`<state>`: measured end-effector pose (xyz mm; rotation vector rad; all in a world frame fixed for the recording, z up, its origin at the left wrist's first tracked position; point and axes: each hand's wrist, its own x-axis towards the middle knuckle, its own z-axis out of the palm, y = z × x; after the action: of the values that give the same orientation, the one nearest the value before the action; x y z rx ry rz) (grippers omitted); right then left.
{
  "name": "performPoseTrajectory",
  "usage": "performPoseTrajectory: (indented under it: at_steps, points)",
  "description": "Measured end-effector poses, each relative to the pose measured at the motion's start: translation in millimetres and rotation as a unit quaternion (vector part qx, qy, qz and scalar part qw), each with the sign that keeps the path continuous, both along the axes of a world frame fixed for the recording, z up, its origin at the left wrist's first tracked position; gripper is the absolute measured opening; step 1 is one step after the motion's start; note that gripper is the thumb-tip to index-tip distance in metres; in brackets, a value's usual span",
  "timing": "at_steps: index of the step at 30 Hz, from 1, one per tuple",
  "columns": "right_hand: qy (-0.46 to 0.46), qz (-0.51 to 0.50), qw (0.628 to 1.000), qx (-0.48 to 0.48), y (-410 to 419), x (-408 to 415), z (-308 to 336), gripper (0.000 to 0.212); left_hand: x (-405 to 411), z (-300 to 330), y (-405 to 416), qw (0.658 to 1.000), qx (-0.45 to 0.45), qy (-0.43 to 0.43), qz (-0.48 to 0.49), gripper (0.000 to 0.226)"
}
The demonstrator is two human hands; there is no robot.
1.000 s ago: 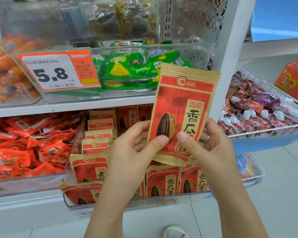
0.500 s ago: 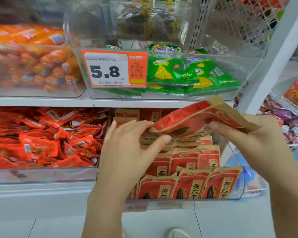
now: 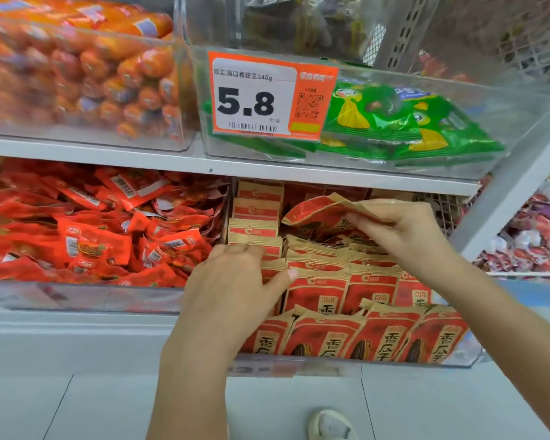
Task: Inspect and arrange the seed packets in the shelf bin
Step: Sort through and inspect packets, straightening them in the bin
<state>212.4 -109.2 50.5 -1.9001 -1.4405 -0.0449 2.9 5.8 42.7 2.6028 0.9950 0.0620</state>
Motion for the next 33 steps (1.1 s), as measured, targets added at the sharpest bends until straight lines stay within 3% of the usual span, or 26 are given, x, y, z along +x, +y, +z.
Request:
performPoseTrajectory:
  at_steps: [6,15,24,27,33]
  points:
    - [-0.191,0.041,0.977,-0.089,25.6,3.0,0.7,0.025,1.5,-1.2,0.5,1.000,0.003,-0.010,0.000,0.066]
    - [-0.203,-0.007,0.962,-0.182,40.4,-2.5,6.7,0.029,3.4,-2.4,-0.4,1.000,0.004,-0.025,0.003,0.064]
    - [-0.343,-0.012,0.894,-0.289,33.5,-16.4,7.0,0.039,3.7,-2.8,0.6,0.999,-0.007,-0.034,0.004,0.065]
    - [-0.287,-0.041,0.912,-0.291,42.8,-9.9,5.5,0.032,2.8,-3.2,1.2,0.999,-0.011,-0.039,0.003,0.065]
    - [-0.008,-0.082,0.933,-0.352,55.6,5.9,2.3,0.039,2.5,-4.6,3.2,0.999,-0.022,-0.043,0.002,0.066]
